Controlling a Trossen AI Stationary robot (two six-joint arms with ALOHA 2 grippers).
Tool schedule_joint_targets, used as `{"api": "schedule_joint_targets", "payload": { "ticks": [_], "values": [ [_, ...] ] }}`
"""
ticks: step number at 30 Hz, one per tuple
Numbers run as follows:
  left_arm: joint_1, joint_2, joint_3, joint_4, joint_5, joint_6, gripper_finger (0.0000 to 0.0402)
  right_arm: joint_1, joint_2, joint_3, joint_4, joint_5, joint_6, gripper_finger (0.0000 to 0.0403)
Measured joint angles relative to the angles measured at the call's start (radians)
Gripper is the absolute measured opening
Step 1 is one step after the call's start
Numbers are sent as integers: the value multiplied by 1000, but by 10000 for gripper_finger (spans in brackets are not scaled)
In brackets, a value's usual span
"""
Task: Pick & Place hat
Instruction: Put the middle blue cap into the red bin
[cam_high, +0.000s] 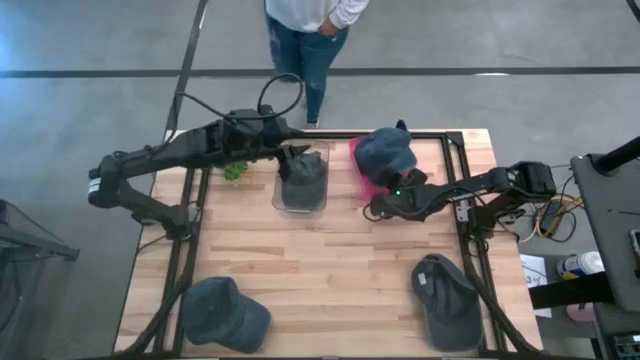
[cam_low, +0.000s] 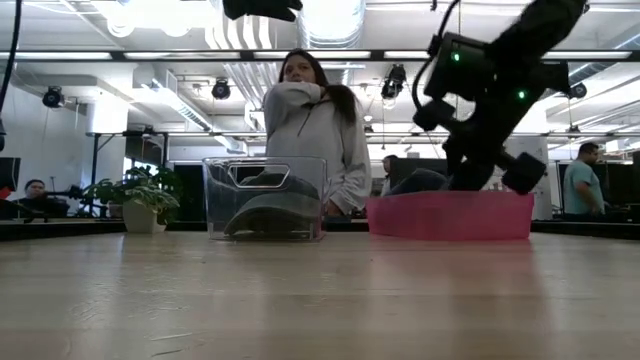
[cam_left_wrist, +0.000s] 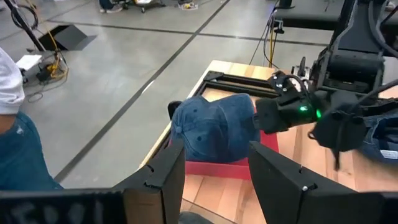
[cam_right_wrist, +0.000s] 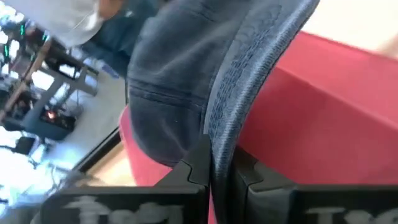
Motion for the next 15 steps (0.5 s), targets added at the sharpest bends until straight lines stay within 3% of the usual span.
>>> {"api": "schedule_joint_targets", "payload": {
  "ticks": [4, 8, 12, 15],
  "values": [
    [0, 20, 0, 2, 1, -11, 168, -43, -1, -70, 118, -58, 73, 13],
    [0, 37, 0, 7, 1, -19, 168, -70, -3, -102, 307, -154, 32, 13],
    [0, 54, 0, 9, 0, -26, 168, -81, -3, -100, 480, -276, -230, 13],
    [0, 67, 0, 9, 0, -35, 168, -92, -3, -77, 490, -339, -430, 13]
  ]
}}
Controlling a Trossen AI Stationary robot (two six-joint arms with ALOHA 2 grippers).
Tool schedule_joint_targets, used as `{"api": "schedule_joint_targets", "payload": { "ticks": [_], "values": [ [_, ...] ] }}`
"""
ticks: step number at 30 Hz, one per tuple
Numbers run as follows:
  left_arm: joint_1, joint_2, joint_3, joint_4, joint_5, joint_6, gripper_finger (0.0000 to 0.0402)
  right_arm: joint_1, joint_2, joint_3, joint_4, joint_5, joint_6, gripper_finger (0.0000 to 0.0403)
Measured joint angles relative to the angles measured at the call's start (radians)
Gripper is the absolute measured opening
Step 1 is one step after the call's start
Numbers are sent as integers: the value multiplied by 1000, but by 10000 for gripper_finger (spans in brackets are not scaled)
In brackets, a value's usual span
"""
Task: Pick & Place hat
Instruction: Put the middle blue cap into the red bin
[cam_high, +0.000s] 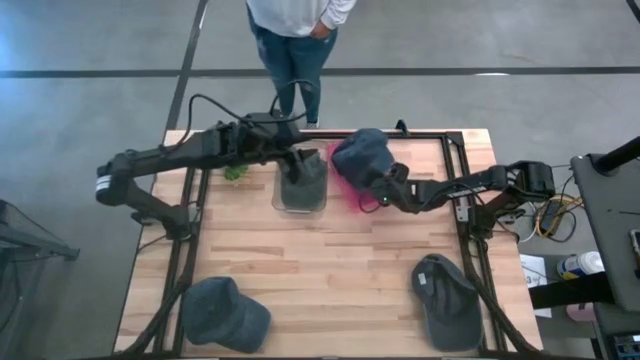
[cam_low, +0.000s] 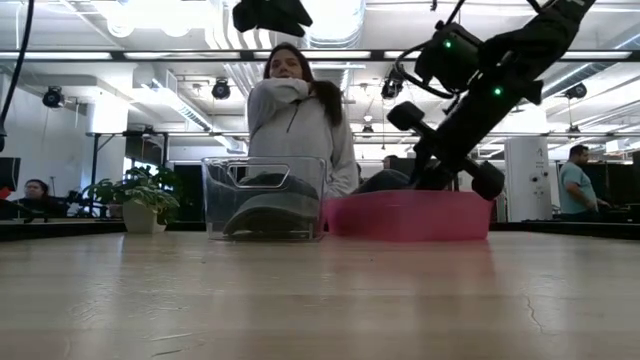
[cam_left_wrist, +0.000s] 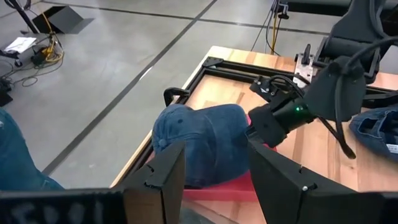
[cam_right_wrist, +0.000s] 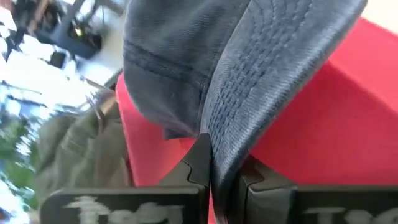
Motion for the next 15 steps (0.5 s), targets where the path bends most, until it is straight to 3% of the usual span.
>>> {"api": "schedule_joint_targets", "payload": {
  "ticks": [6, 15],
  "values": [
    [1, 36, 0, 4, 1, -7, 168, -3, -4, 33, -22, -105, -218, 23],
    [22, 154, 0, 36, 112, -86, 168, -3, -10, 66, -210, -393, -616, 109]
  ]
}}
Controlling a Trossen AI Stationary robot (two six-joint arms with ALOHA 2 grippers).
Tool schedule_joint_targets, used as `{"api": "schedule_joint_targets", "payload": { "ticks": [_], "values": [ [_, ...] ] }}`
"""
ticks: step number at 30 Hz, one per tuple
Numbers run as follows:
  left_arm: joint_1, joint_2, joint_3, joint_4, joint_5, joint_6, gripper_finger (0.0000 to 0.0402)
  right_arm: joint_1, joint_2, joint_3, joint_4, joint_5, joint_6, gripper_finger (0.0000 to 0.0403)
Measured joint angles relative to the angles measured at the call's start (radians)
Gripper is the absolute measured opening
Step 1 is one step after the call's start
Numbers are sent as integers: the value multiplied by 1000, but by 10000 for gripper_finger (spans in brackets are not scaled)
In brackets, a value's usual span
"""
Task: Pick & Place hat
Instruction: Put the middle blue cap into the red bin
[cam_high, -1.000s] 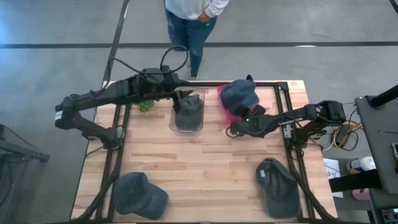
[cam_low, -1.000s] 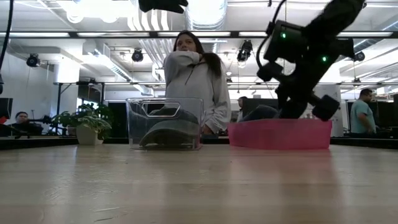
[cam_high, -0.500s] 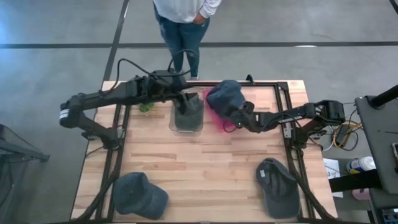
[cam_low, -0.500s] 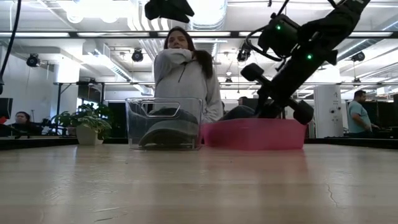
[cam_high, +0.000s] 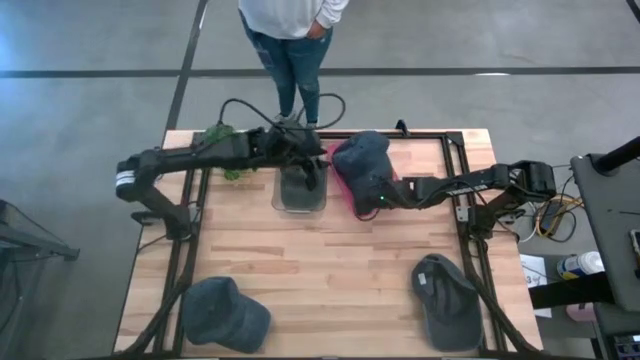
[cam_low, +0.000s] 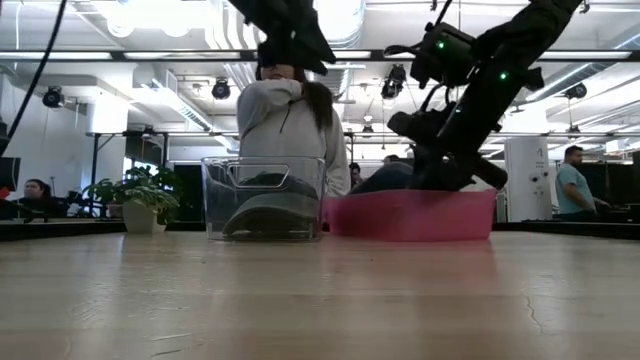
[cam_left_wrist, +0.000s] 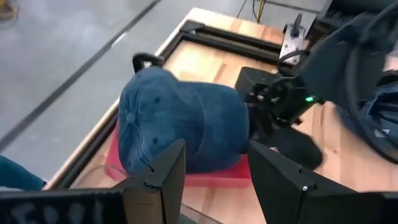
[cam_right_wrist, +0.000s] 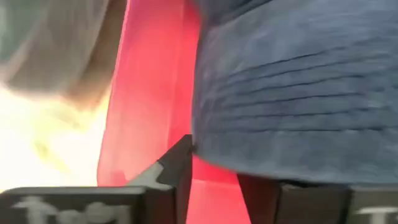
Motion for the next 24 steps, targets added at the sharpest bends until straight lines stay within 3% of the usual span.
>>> {"api": "schedule_joint_targets", "payload": {
  "ticks": [7, 17, 24],
  "values": [
    [10, 95, -1, 122, 46, -28, 168, 1, -8, 67, -256, -131, -261, 157],
    [14, 219, -1, 328, 96, -65, 168, 4, -67, 245, -582, -138, -633, 166],
    [26, 263, -1, 341, 96, -67, 168, 3, -178, 270, -763, -135, -768, 169]
  ]
}}
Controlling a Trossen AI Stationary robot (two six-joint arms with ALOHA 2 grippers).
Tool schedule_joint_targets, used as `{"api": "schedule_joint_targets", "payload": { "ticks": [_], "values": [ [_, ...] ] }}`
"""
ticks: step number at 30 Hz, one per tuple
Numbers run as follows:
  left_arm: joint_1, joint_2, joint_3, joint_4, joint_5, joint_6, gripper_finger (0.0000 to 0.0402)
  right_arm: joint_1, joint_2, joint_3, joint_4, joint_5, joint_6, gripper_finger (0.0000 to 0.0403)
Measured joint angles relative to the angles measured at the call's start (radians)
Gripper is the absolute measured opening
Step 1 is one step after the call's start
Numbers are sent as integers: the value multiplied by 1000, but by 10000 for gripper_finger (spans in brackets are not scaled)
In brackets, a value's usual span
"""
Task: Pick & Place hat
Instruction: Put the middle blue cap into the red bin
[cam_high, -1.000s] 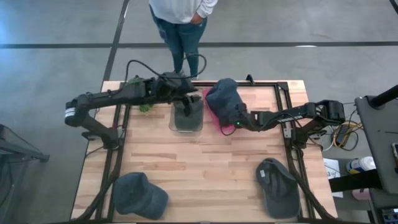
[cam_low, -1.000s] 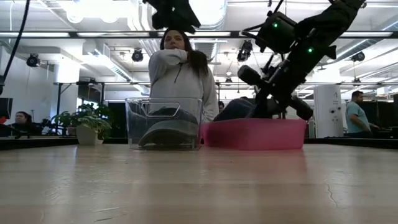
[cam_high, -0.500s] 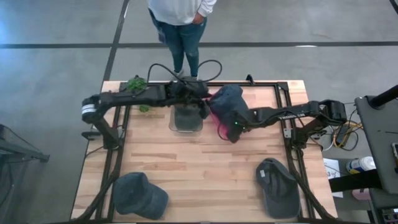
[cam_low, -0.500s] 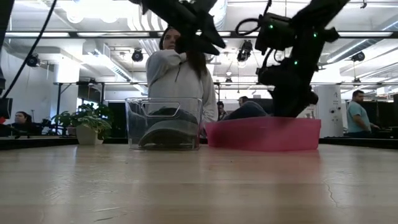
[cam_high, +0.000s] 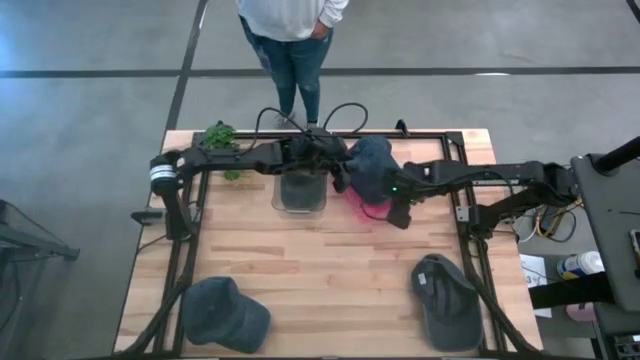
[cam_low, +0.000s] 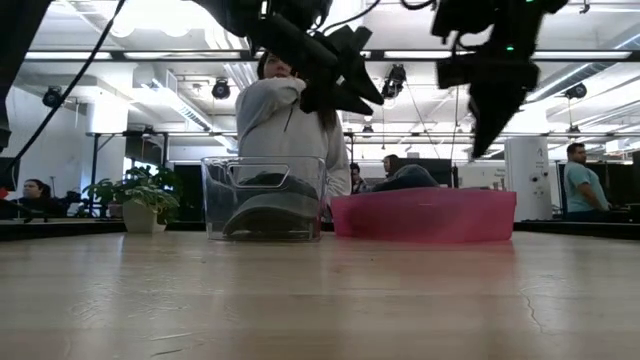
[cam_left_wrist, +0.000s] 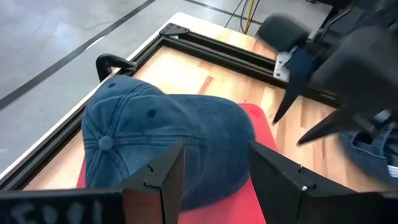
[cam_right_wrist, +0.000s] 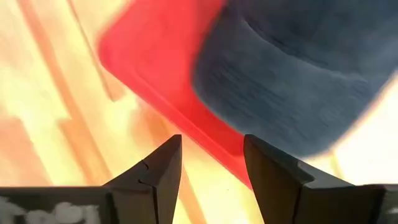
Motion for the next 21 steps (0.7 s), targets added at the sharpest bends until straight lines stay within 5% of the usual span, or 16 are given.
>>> {"api": "schedule_joint_targets", "payload": {
  "ticks": [7, 11, 16, 21],
  "values": [
    [4, 7, 0, 2, -1, 2, 168, -71, -154, -60, -29, 344, 101, 168],
    [4, 7, 0, 15, -1, 1, 168, -271, -182, -89, 20, 194, 244, 168],
    [4, 19, 0, 60, -2, 14, 168, -524, -168, -177, 281, -55, 255, 168],
    [3, 25, -12, 53, -2, 41, 168, -641, -110, -198, 355, -161, 210, 169]
  ]
}}
